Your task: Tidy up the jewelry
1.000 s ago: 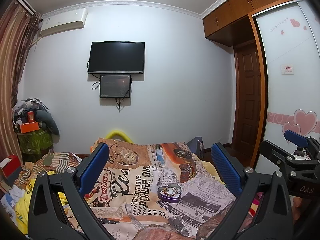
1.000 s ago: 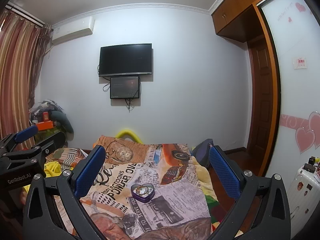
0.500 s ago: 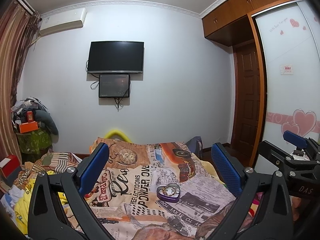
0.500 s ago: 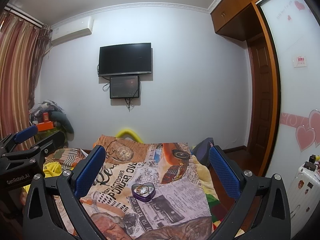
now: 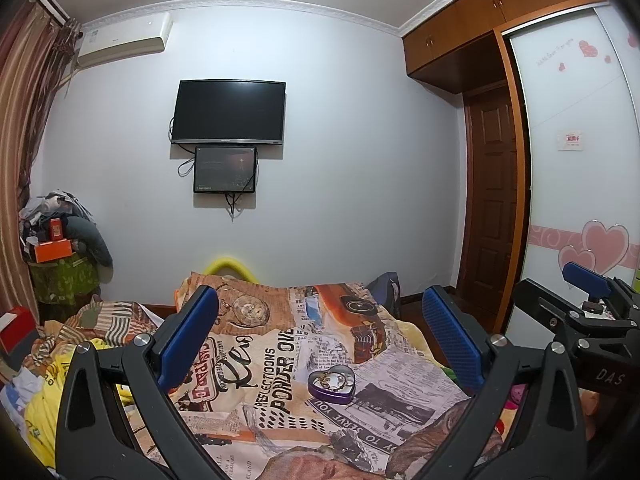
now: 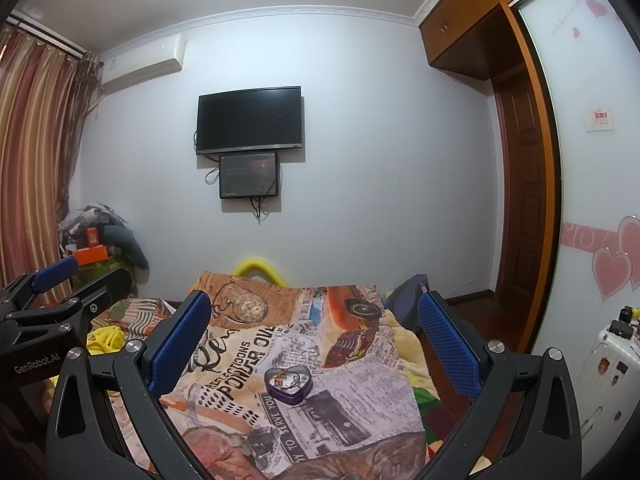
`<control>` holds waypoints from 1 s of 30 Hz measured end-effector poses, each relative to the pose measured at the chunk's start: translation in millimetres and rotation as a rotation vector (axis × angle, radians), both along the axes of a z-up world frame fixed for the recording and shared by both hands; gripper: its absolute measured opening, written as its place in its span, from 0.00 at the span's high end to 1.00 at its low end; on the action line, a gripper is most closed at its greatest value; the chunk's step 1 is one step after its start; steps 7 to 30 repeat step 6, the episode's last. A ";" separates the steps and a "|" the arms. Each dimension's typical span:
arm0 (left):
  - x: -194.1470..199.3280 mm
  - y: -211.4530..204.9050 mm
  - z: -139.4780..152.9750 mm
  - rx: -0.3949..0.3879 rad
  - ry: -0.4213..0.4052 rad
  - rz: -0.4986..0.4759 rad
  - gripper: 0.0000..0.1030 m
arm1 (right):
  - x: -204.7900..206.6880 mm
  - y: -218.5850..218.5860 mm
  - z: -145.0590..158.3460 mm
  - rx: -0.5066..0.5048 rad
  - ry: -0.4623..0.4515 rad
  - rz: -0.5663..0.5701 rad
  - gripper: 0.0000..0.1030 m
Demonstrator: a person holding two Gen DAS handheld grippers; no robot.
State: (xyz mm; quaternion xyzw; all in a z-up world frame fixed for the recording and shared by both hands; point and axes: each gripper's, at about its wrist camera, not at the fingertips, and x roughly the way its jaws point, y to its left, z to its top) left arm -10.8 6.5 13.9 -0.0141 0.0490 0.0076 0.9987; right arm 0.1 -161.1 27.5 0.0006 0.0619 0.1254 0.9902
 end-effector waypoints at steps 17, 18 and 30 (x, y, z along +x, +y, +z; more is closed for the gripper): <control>4.3 1.1 -1.0 -0.004 0.013 -0.002 0.01 | 3.5 0.3 -1.5 0.007 0.011 0.000 0.00; 4.3 1.1 -1.0 -0.004 0.013 -0.002 0.01 | 3.5 0.3 -1.5 0.007 0.011 0.000 0.00; 4.3 1.1 -1.0 -0.004 0.013 -0.002 0.01 | 3.5 0.3 -1.5 0.007 0.011 0.000 0.00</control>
